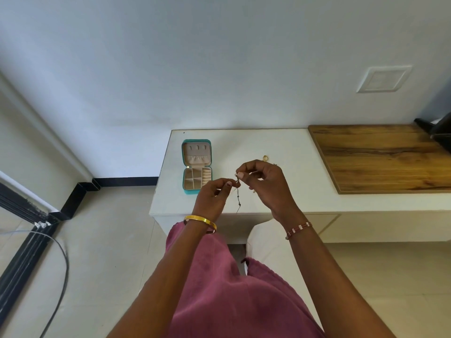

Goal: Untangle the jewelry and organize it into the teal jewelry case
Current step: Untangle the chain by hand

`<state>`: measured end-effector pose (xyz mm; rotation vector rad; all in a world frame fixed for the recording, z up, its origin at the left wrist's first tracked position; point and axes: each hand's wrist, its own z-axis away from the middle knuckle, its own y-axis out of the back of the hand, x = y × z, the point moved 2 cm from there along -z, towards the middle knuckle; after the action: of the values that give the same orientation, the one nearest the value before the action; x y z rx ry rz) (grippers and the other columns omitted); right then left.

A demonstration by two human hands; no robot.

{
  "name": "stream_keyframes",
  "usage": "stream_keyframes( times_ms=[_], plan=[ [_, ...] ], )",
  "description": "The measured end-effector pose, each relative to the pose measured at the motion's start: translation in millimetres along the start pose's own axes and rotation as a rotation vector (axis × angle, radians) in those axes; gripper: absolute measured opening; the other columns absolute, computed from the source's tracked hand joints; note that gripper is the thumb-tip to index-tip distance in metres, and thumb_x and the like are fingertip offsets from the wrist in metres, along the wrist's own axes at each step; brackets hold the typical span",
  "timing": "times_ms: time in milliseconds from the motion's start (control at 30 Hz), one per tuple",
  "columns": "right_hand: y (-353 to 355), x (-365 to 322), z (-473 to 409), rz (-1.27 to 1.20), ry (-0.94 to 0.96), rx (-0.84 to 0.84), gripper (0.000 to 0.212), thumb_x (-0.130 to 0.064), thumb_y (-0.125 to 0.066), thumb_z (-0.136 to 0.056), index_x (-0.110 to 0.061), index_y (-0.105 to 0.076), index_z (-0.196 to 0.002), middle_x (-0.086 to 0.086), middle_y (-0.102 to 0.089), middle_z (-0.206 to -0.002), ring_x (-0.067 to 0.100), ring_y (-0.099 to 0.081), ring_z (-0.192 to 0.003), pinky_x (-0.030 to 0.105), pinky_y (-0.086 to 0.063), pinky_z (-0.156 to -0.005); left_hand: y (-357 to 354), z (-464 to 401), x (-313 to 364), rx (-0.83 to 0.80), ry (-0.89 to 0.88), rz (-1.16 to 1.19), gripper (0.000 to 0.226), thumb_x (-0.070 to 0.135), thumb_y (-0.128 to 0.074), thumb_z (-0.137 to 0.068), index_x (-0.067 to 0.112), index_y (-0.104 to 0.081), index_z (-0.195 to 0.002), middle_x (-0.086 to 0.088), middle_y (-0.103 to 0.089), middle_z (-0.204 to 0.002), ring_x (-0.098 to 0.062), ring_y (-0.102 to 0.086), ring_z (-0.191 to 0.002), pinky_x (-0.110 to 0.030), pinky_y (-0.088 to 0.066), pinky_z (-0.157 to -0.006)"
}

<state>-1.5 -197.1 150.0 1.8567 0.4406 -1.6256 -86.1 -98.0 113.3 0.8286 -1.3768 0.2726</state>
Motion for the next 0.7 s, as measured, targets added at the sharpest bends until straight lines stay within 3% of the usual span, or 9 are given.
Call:
stream_keyframes(
  times_ms=[133,367,533,700],
  plan=[
    [0.0,0.1,0.5,0.014,-0.003,-0.013,0.018,-0.01,-0.065,-0.082,-0.026,-0.064,-0.074,0.008,-0.066,-0.089,0.002,-0.051,-0.067,0.022,-0.042,-0.067,1.1,-3.2,2.8,0.051,-0.031,0.023,0.019,0.016,-0.052,-0.09,0.011,-0.065,-0.104,0.001,-0.06,-0.095,-0.007,-0.054,-0.081,-0.001,-0.039,-0.067],
    [2.1,-0.7,0.2,-0.01,-0.006,-0.024,0.019,-0.009,-0.065,-0.083,-0.025,-0.064,-0.073,0.006,-0.065,-0.085,0.008,-0.049,-0.068,0.022,-0.04,-0.064,2.4,-3.5,6.0,-0.019,-0.09,0.067,0.008,0.012,-0.057,-0.087,0.012,-0.064,-0.091,0.006,-0.061,-0.082,0.017,-0.055,-0.067,0.002,-0.041,-0.064],
    [2.6,-0.2,-0.1,-0.034,-0.019,-0.055,0.012,-0.008,-0.062,-0.085,-0.019,-0.066,-0.08,-0.006,-0.062,-0.074,0.008,-0.052,-0.068,0.013,-0.042,-0.06,2.9,-3.3,4.9,-0.11,-0.082,0.072,0.009,0.01,-0.055,-0.088,0.015,-0.062,-0.088,0.009,-0.061,-0.077,0.014,-0.057,-0.066,-0.002,-0.044,-0.064],
    [3.7,2.7,-0.8,-0.058,-0.025,-0.108,0.012,-0.005,-0.059,-0.086,-0.015,-0.064,-0.083,0.0,-0.064,-0.075,0.007,-0.059,-0.068,0.013,-0.046,-0.058,0.7,-2.9,3.1,-0.098,-0.076,-0.027,0.009,0.011,-0.052,-0.09,0.01,-0.061,-0.091,0.003,-0.062,-0.08,-0.004,-0.058,-0.074,-0.004,-0.042,-0.066]
  ],
)
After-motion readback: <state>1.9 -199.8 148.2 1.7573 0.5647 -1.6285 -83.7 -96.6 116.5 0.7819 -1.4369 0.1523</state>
